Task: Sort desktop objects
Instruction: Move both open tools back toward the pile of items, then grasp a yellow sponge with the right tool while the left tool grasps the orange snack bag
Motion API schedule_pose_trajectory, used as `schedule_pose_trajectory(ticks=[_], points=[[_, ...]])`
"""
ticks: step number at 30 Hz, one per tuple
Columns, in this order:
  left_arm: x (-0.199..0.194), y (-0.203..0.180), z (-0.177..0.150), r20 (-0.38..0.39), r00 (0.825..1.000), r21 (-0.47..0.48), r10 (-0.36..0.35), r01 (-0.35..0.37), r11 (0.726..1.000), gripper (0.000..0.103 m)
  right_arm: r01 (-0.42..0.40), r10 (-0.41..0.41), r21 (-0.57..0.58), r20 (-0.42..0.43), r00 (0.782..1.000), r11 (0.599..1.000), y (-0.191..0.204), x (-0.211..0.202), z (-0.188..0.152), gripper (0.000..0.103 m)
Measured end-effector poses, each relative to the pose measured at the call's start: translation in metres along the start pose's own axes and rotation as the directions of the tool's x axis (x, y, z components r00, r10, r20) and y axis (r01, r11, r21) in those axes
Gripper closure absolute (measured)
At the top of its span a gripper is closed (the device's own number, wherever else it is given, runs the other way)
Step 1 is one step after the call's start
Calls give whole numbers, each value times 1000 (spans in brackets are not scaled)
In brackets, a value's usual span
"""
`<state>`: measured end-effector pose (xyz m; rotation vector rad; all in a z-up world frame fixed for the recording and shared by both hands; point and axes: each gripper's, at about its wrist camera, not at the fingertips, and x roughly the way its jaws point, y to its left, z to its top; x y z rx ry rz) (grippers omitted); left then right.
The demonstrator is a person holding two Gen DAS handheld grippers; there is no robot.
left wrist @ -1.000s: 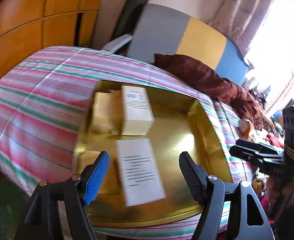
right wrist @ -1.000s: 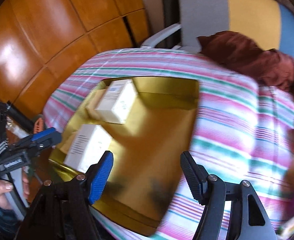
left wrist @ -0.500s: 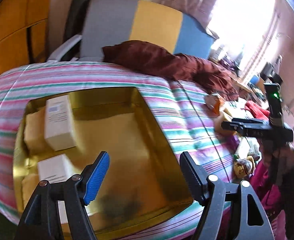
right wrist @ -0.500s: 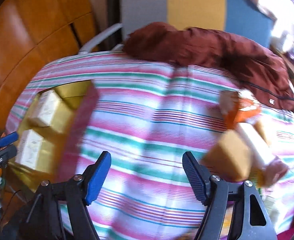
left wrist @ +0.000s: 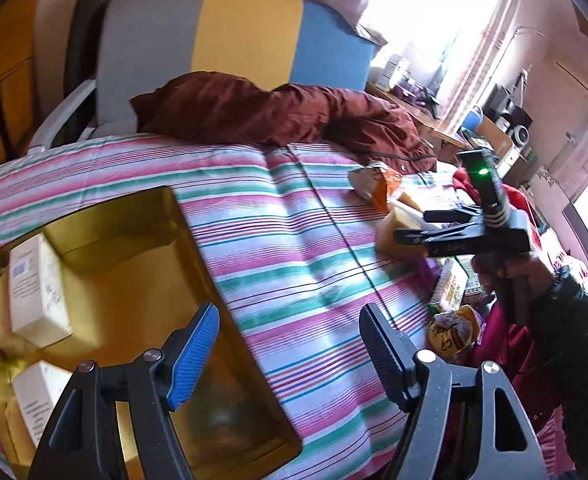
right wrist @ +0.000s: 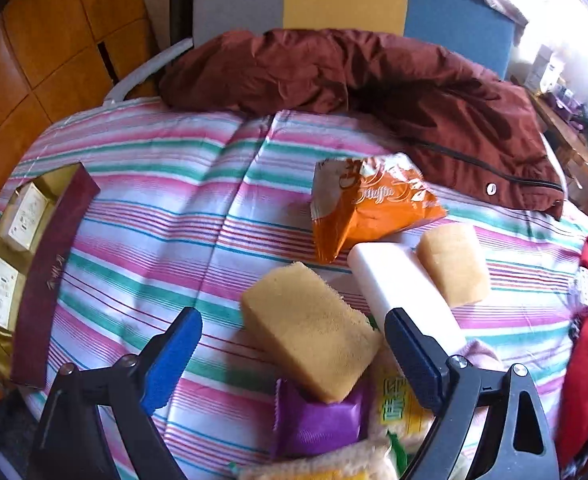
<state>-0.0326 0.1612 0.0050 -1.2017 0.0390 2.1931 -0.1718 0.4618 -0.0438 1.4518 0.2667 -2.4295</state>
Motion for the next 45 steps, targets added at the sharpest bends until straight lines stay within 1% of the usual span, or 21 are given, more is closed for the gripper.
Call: schedule_pose_trajectory(ticks=[3,5,6,7,9,10,13,16,19,23,25,27,29,30,32,34,35,39,41,43,45], points=[[11,-10,8,-15,1000,18,-17,17,1000,29,29,-30,-60,-23,999,998,3,12,-1,16],[20,-16,14,-26,999,26,-30,30,999,29,48,-52,-90,-38,998,995,4,20,-2,17],[24,-20,17,-31,999,31,-37,38,999,29,62,-67,-101,-42,997,993,4,23,-2,19],[28,-22,19,-35,999,33,-41,42,999,29,76,-81,-111,-46,996,991,4,26,-2,25],[35,-27,24,-43,998,35,-48,50,998,29,89,-96,-130,-55,994,988,4,30,-3,31],[39,-30,27,-48,997,36,-54,55,998,29,96,-104,-138,-54,993,986,5,30,-3,37],[50,-36,39,-62,996,35,-64,66,997,29,100,-109,-163,-49,993,981,10,27,-5,43],[60,-41,55,-64,995,40,-71,73,996,29,115,-124,-191,-37,992,975,16,23,-7,45],[72,-43,72,-62,996,38,-64,67,997,29,93,-97,-230,-7,995,969,26,10,-10,46],[92,-41,94,-83,994,30,-69,72,997,29,82,-80,-314,22,997,946,46,0,-19,46],[101,-42,102,-89,994,42,-65,69,997,29,85,-81,-350,25,996,933,54,1,-22,46],[112,-44,111,-80,995,80,-55,61,995,29,95,-89,-383,34,995,919,62,0,-25,46],[126,-47,119,-100,994,113,-44,56,992,29,102,-92,-419,44,995,902,70,-2,-28,46],[132,-48,123,-113,992,113,-57,70,991,29,105,-95,-430,45,994,897,73,-3,-30,46],[142,-53,131,-114,990,140,-84,100,985,29,113,-102,-456,49,994,883,78,-2,-32,46],[148,-63,138,-82,994,208,-74,90,974,29,129,-117,-484,55,992,865,84,-2,-36,46],[153,-70,142,-75,994,249,-79,95,964,29,135,-122,-493,58,991,860,85,-1,-37,46],[173,-92,157,-103,988,312,-114,141,940,29,146,-137,-506,56,989,850,87,1,-38,46],[184,-107,162,-112,988,359,-107,141,922,29,146,-139,-508,52,989,849,87,3,-38,46],[199,-122,168,-142,983,392,-120,167,905,29,146,-141,-514,49,989,845,89,4,-38,46],[211,-130,172,-156,981,412,-112,168,896,28,142,-138,-521,47,989,842,90,5,-39,45]])
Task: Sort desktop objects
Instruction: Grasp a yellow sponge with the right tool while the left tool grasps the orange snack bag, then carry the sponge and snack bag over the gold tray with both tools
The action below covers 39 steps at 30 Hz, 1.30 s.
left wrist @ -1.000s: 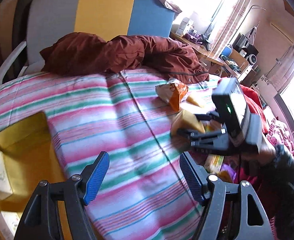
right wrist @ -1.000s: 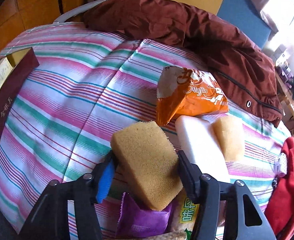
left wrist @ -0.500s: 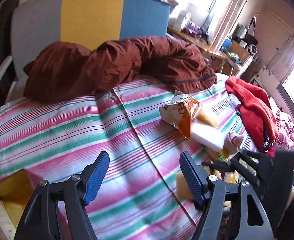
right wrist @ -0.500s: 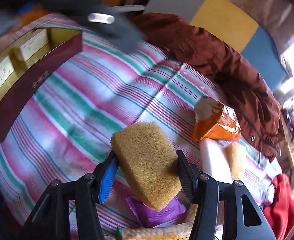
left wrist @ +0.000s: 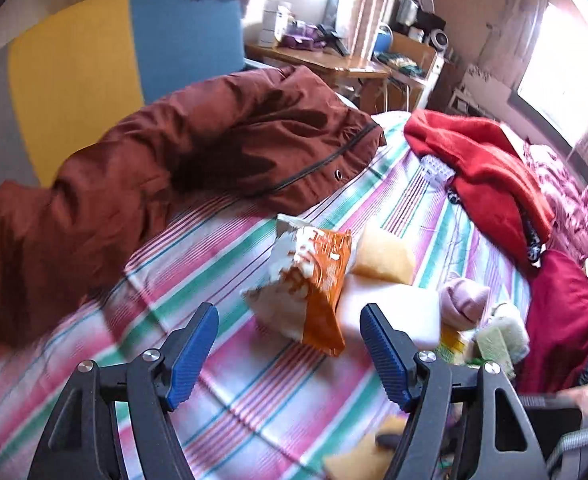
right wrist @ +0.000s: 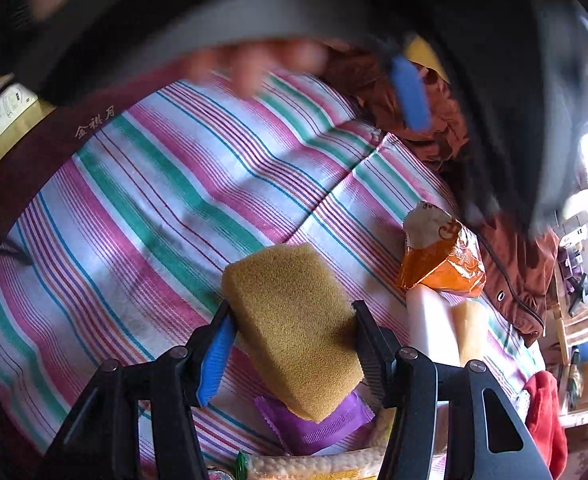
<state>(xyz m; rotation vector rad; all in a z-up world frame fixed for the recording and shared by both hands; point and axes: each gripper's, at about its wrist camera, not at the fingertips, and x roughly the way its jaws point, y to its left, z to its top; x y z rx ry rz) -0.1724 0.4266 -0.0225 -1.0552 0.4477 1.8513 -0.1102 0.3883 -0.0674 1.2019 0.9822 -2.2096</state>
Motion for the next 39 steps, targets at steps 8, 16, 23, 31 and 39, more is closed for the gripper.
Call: schedule_pose_trajectory(ticks=[8,16,23,31,39], points=[[53,-7,20,-89,996,70,-23,30,997,28,-12,12,11,-9,1000,1000,0,3,0,45],[87,-11,25,-139,990,89,-33,46,995,31,-14,14,31,-12,1000,999,-4,6,1,45],[89,-3,17,-120,990,38,-77,82,996,46,-11,12,41,-11,1000,999,-5,8,3,44],[49,38,-24,-73,996,-183,-47,33,983,47,-13,14,60,-7,1000,998,-7,10,5,44],[-26,71,-81,-27,998,-370,52,-59,927,47,-8,9,152,-2,1000,988,-22,14,7,44]])
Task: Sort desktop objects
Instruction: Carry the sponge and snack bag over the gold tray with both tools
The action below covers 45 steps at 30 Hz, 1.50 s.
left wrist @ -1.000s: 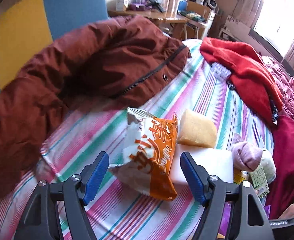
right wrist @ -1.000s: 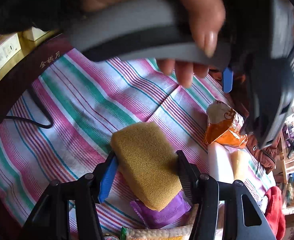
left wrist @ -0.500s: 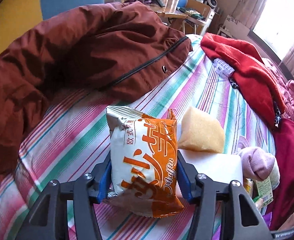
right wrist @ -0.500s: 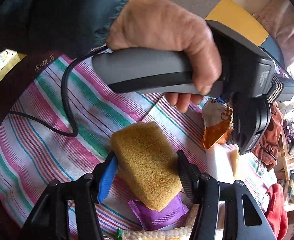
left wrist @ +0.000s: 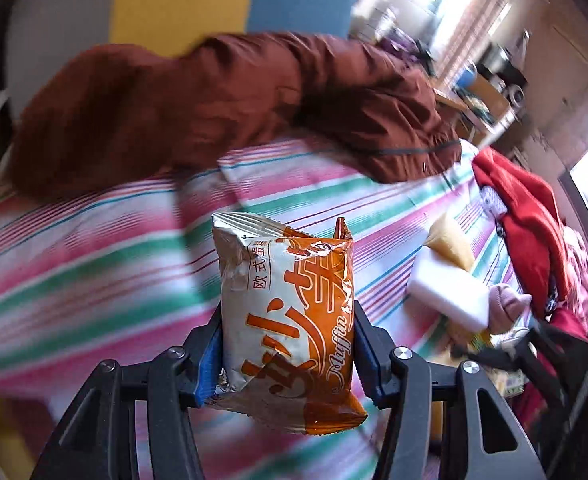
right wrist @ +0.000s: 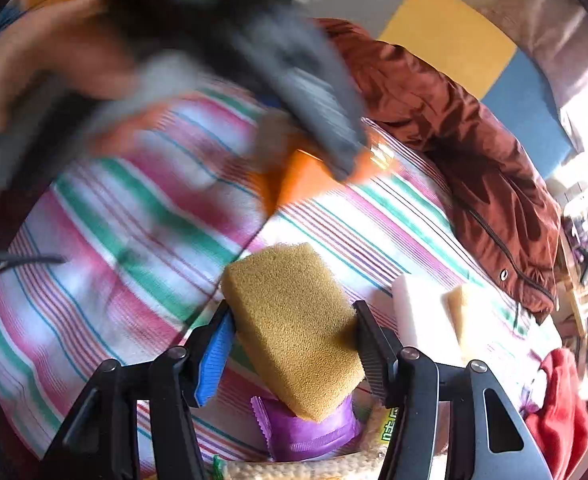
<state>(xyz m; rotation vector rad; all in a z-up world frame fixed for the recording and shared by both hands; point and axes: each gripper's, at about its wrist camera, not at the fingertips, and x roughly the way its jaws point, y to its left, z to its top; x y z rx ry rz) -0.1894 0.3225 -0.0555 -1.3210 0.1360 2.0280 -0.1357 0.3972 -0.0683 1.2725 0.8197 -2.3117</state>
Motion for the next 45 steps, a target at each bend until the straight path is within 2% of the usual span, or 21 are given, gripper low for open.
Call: schedule_pose_trajectory(ticks=[3,6,11,15,19,23,27,30,34,38,40,45], points=[[-42,4,-17,54,998,-21,12,-11,1000,47,-24,24,67,8,1000,997,-5,0,0,44],[-76,1,-25,90,996,-18,20,-18,1000,47,-79,76,155,30,997,985,-27,4,5,44],[-146,-9,-46,197,980,7,13,-15,1000,47,-156,138,274,81,987,949,-46,-4,3,44],[-192,0,-77,248,968,-19,41,-38,999,47,-184,155,308,117,981,934,-52,-13,2,44],[-226,31,-121,278,953,-107,118,-91,990,47,-166,137,309,113,984,937,-48,-16,1,44],[-254,82,-165,281,937,-263,205,-130,956,47,-137,111,294,103,988,946,-42,-18,2,44],[-283,138,-212,278,911,-420,305,-170,891,47,-104,84,284,82,993,953,-35,-17,3,44],[-294,165,-237,267,892,-480,364,-205,853,47,-88,69,272,78,995,958,-27,-22,8,44],[-297,190,-257,259,878,-531,402,-218,819,47,-108,83,263,103,991,959,-11,-39,20,44],[-296,197,-263,241,851,-500,467,-303,811,47,-136,109,204,139,984,969,25,-62,44,44],[-290,200,-264,222,853,-474,472,-328,817,47,-163,134,180,165,977,970,45,-73,58,44],[-263,213,-267,170,885,-422,433,-331,844,46,-274,235,147,238,943,950,93,-97,95,44]])
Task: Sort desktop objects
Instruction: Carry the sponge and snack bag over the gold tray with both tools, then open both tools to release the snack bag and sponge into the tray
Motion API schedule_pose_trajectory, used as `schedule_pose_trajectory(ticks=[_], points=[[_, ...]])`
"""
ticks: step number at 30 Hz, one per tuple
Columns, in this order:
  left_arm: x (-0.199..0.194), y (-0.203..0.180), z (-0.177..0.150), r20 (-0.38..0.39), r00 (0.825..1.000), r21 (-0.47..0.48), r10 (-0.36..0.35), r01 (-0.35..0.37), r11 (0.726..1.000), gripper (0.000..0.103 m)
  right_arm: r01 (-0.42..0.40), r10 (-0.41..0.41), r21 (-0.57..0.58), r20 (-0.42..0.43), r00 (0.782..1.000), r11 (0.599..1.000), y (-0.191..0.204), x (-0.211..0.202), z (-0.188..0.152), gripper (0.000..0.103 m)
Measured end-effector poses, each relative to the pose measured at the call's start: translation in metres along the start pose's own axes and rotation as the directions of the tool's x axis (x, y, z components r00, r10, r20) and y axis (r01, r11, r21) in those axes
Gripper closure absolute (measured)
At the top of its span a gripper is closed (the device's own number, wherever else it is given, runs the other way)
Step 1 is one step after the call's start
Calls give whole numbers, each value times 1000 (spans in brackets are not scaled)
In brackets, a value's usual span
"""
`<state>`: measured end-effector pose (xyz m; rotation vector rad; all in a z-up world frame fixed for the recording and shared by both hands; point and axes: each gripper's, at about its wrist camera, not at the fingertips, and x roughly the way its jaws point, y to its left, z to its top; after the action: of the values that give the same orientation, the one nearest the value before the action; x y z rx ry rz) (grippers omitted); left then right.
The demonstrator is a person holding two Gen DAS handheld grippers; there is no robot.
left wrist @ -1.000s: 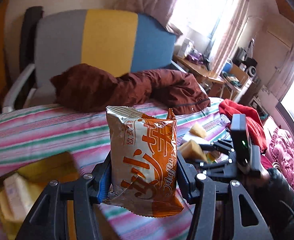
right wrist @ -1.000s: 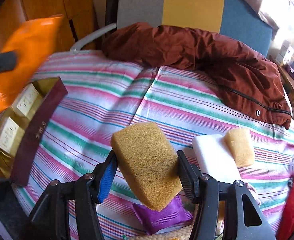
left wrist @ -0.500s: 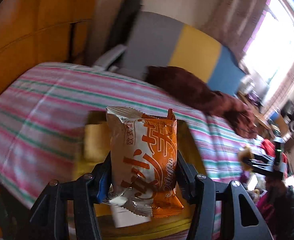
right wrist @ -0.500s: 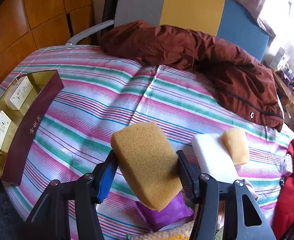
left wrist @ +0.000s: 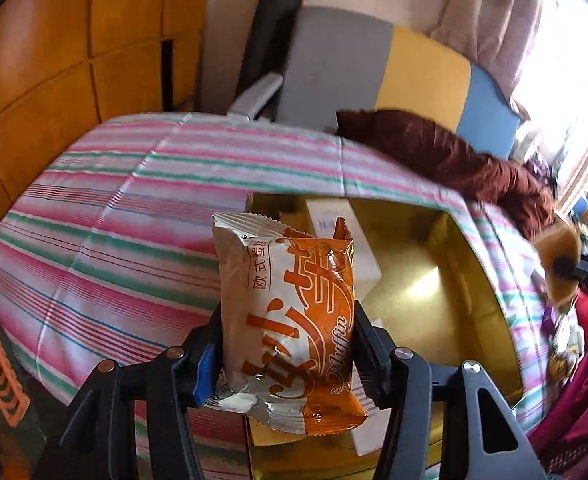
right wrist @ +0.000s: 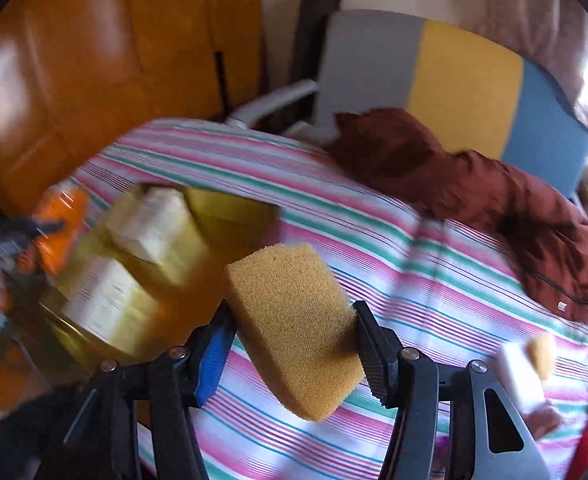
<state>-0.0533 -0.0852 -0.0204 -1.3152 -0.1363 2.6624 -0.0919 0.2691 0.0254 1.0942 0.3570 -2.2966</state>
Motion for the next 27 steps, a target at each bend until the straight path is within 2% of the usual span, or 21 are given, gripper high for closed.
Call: schedule_pose_trajectory(ticks=[3,8,10,16,17,19,21,24,27], points=[[13,3,0,-17,1000,-20,-27,26,999,43,-57,57,33,15,998,998,26,11,15,44],[8,6,6,44,995,-66,-91,94,993,35,-147,148,151,2,989,978,57,46,33,42],[1,10,7,77,991,-92,-110,117,989,33,-179,185,191,-15,983,965,66,61,36,37],[-8,19,-4,103,994,-135,-26,40,990,35,-239,259,232,-60,964,943,91,84,25,33],[-7,21,-6,102,994,-148,-30,45,988,35,-247,268,238,-61,962,940,91,86,21,32],[-9,20,-10,96,995,-167,-38,53,985,35,-271,298,264,-65,952,925,90,90,16,21],[-14,14,-9,104,994,-156,-36,52,986,35,-317,354,327,-58,934,890,86,97,10,15],[-26,4,-9,129,990,-139,-60,78,987,33,-319,366,378,-58,929,869,84,104,6,15],[-31,-9,-8,138,989,-110,-43,59,992,33,-330,377,384,-52,925,862,85,103,1,15]])
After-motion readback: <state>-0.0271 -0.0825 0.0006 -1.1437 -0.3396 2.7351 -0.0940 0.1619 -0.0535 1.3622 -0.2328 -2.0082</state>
